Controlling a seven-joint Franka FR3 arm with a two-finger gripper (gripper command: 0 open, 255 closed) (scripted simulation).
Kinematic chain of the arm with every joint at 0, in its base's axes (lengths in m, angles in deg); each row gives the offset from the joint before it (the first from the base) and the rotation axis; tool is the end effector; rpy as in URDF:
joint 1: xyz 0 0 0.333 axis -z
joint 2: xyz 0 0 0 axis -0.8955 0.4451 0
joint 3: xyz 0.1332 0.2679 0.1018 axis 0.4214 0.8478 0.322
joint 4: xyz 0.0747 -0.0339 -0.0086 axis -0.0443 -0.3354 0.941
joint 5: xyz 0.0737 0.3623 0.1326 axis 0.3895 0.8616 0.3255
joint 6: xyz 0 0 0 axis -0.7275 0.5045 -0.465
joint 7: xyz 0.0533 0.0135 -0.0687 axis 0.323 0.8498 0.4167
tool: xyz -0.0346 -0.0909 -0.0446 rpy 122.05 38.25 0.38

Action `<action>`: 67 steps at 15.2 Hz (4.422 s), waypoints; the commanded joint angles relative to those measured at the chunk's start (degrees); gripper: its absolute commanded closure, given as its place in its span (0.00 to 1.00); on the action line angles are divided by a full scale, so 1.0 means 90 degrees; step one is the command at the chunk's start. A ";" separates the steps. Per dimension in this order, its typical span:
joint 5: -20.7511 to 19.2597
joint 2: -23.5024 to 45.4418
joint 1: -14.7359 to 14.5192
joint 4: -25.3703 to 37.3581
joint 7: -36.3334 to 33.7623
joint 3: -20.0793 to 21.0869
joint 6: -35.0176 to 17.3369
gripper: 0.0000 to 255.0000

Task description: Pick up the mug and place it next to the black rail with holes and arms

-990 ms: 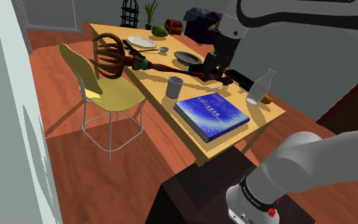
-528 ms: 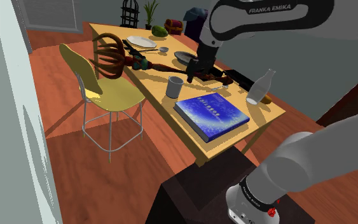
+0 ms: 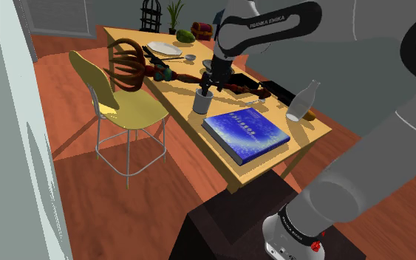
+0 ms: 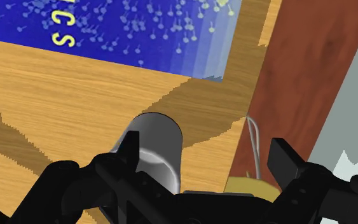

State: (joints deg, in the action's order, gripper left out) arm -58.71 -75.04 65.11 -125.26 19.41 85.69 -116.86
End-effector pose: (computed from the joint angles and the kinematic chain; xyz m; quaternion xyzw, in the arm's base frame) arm 0.5313 0.0016 0.4363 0.9978 0.0481 0.0336 0.0301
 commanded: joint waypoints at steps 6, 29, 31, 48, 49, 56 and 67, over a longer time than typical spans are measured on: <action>-0.0073 0.1661 0.0062 0.1268 0.0105 -0.0065 -0.0535 0.00; -0.0112 0.2081 0.0075 0.1140 0.0083 -0.0087 -0.1086 1.00; -0.0112 0.2081 0.0075 0.1140 0.0083 -0.0087 -0.1087 1.00; -0.0031 0.1506 0.0078 0.1795 0.0187 -0.0066 0.0139 1.00; -0.0027 0.1480 0.0078 0.1848 0.0192 -0.0065 0.0218 1.00; -0.0003 0.1334 0.0076 0.2263 0.0230 -0.0060 0.0779 1.00; 0.0062 0.1132 0.0236 0.2750 0.0564 -0.0174 0.1450 1.00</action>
State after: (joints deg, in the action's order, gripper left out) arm -58.31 -64.24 66.72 -99.93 23.53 84.50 -103.78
